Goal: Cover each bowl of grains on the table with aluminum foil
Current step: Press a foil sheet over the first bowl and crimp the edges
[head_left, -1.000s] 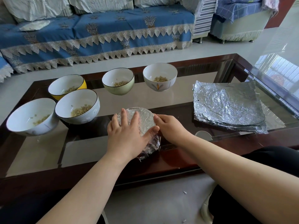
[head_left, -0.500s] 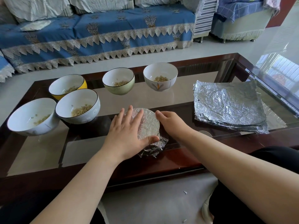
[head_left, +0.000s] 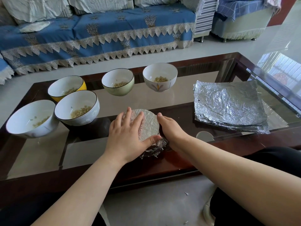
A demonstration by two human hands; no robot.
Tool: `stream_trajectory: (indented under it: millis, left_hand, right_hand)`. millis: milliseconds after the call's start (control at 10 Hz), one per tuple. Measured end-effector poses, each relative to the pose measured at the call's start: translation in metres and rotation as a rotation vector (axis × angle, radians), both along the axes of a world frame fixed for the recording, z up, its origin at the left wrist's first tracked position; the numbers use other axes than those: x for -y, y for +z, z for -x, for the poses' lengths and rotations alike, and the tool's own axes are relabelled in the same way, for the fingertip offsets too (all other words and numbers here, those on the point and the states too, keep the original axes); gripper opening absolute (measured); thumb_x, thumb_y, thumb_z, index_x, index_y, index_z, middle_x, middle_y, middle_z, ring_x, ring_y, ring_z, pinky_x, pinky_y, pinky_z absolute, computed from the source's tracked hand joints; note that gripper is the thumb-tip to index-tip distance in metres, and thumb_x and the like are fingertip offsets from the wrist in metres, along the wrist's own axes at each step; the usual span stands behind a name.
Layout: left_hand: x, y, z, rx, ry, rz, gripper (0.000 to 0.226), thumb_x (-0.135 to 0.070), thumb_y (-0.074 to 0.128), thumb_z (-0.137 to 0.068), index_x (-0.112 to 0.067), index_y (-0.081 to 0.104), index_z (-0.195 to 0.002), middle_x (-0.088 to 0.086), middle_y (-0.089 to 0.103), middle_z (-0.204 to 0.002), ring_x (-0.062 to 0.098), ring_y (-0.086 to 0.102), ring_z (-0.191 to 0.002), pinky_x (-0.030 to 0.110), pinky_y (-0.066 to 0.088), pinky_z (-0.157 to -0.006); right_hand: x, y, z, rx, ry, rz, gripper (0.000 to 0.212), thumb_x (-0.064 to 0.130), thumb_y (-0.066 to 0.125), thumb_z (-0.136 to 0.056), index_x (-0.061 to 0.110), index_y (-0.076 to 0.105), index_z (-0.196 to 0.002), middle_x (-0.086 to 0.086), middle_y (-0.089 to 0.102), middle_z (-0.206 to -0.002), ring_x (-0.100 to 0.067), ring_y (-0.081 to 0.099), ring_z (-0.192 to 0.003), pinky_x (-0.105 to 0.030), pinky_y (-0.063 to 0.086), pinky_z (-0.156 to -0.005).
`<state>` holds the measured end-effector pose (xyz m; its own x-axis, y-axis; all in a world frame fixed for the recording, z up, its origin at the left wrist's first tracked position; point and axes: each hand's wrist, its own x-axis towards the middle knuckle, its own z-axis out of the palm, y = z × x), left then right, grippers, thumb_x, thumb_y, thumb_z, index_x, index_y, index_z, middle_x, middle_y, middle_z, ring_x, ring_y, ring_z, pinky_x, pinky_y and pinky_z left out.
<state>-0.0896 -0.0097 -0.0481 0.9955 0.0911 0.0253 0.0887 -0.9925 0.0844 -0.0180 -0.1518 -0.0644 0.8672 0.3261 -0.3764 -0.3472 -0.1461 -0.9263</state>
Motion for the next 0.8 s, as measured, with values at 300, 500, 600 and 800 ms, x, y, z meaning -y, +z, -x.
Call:
stream_trajectory:
  millis: [300,500,600,800]
  left_hand:
    - [0.003,0.002,0.0,-0.048,0.034,0.013,0.121,-0.098,-0.004,-0.056,-0.033,0.004,-0.157,0.007,-0.004,-0.166,0.028,-0.001,-0.151,0.048,0.009,-0.12]
    - [0.003,0.001,0.002,-0.048,0.044,0.003,0.12,-0.097,-0.004,-0.056,-0.032,0.005,-0.157,0.007,-0.003,-0.166,0.028,0.0,-0.151,0.048,0.01,-0.12]
    - [0.004,0.002,0.001,-0.052,0.054,0.009,0.121,-0.097,-0.005,-0.055,-0.032,0.005,-0.157,0.007,-0.004,-0.166,0.028,-0.001,-0.151,0.048,0.01,-0.12]
    - [0.011,0.002,0.001,-0.06,0.127,0.034,0.124,-0.096,-0.01,-0.053,-0.032,0.008,-0.157,0.009,-0.004,-0.166,0.03,-0.001,-0.151,0.049,0.01,-0.119]
  right_hand:
    - [0.009,0.001,0.0,0.112,-0.047,0.111,0.046,0.041,0.03,-0.105,0.018,0.064,-0.124,-0.003,0.067,-0.12,-0.019,0.061,-0.113,-0.037,0.049,-0.096]
    - [0.025,0.002,0.012,0.229,0.02,0.321,0.048,0.05,0.028,-0.102,0.021,0.054,-0.131,-0.001,0.061,-0.119,-0.017,0.056,-0.109,-0.032,0.042,-0.091]
    - [0.027,0.003,0.017,-0.01,0.037,0.074,0.034,0.051,0.039,-0.1,0.028,0.055,-0.121,-0.002,0.063,-0.115,-0.015,0.062,-0.096,-0.037,0.056,-0.079]
    - [0.033,-0.004,0.014,-0.312,-0.036,-0.392,0.018,0.031,0.062,-0.093,0.021,0.06,-0.108,0.001,0.065,-0.089,-0.014,0.06,-0.068,-0.032,0.05,-0.071]
